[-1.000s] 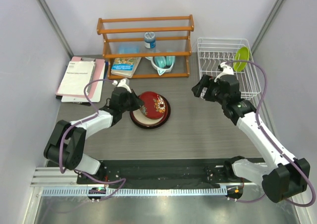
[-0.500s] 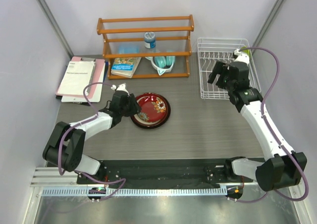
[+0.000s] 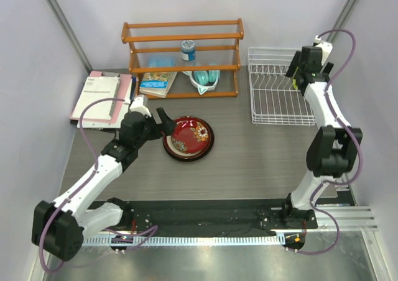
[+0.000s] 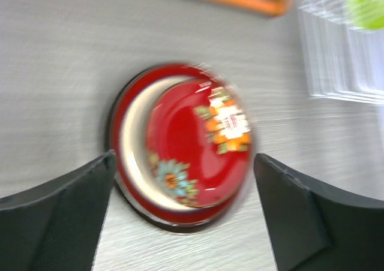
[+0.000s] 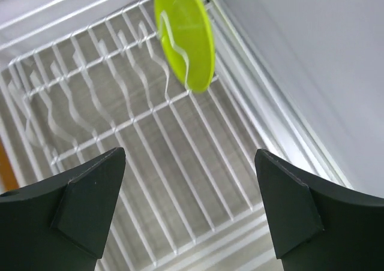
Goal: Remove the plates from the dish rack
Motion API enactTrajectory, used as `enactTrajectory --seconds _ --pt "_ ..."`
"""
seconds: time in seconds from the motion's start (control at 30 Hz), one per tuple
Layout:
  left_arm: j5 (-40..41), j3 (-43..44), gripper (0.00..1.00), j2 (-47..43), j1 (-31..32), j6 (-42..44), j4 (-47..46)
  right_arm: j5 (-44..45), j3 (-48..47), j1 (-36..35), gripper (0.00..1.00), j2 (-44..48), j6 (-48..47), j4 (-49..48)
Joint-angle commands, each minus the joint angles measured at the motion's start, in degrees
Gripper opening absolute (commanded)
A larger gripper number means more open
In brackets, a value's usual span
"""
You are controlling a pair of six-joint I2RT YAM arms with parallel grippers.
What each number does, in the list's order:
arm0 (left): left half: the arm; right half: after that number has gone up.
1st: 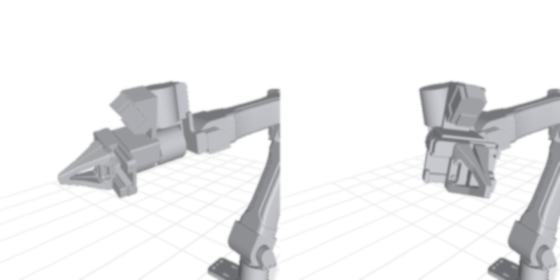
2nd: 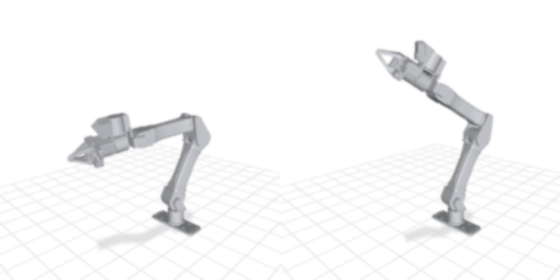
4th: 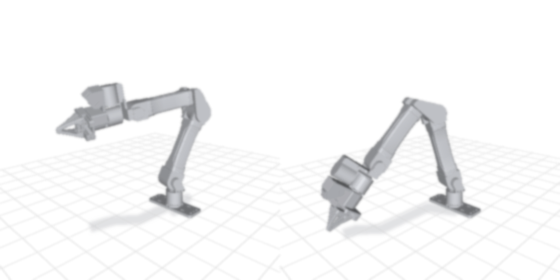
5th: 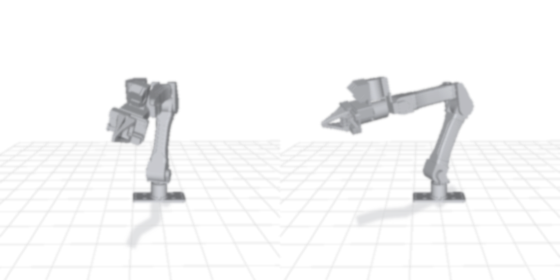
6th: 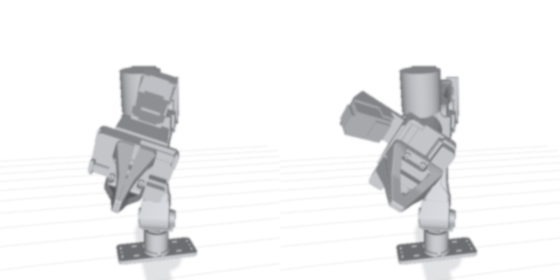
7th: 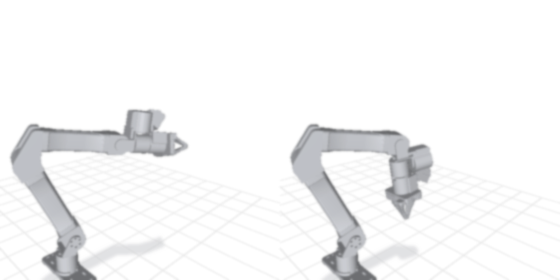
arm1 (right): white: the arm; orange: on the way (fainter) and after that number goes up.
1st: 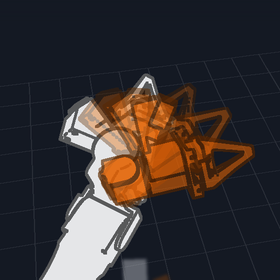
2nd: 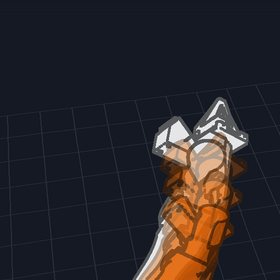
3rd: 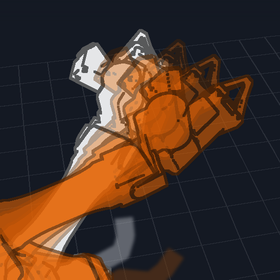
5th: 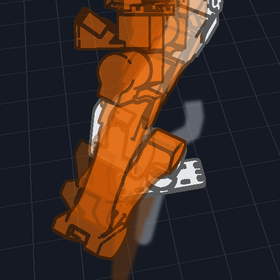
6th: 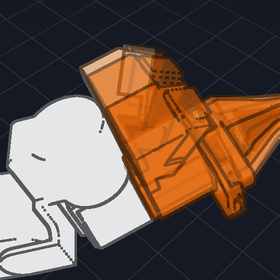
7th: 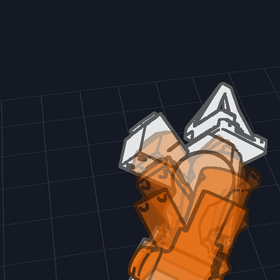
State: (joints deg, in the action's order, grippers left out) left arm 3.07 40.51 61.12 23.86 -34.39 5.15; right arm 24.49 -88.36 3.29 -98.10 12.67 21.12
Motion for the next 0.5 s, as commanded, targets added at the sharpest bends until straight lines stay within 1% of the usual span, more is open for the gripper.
enactTrajectory --seconds 0.0,0.03,0.1,0.13,0.2,0.23,0.3,0.4,0.43,0.47 --pt "-8.76 2.73 0.99 -3.38 0.05 2.22 -1.10 -3.82 -12.86 4.61 0.94 -9.87 -0.80 -2.05" --pt "-9.83 2.82 0.99 -3.29 0.05 2.31 -2.67 -5.66 -14.72 5.32 0.93 -11.65 -1.06 -1.97" --pt "-11.85 2.73 0.99 -2.51 0.05 1.88 -4.00 -4.28 -19.45 5.50 0.93 -15.00 -2.64 -2.05" --pt "-13.34 2.73 0.99 -2.15 0.05 1.61 -4.96 -6.02 -21.31 5.85 0.93 -18.40 -2.73 -2.23" --pt "-14.23 2.47 0.99 -1.01 0.05 1.17 -6.62 -9.53 -27.01 6.64 0.89 -21.32 -3.43 -1.35" --pt "-14.76 2.38 0.99 -0.66 0.05 0.73 -7.25 -9.90 -28.61 6.64 0.88 -23.86 -4.22 -1.00" --pt "-14.85 2.29 1.00 0.05 0.05 0.73 -7.69 -10.51 -32.73 6.56 0.87 -25.99 -5.37 -0.56" --pt "-13.97 1.85 0.99 0.84 0.05 1.17 -8.40 -10.08 -38.45 6.73 0.83 -29.86 -6.60 2.77" --pt "-13.80 1.85 0.99 1.27 0.05 1.34 -8.49 -10.34 -39.08 6.82 0.78 -30.47 -6.60 3.22" --pt "-13.45 1.85 0.99 1.45 0.05 1.34 -8.57 -10.08 -39.26 6.82 0.75 -31.18 -6.51 3.22"
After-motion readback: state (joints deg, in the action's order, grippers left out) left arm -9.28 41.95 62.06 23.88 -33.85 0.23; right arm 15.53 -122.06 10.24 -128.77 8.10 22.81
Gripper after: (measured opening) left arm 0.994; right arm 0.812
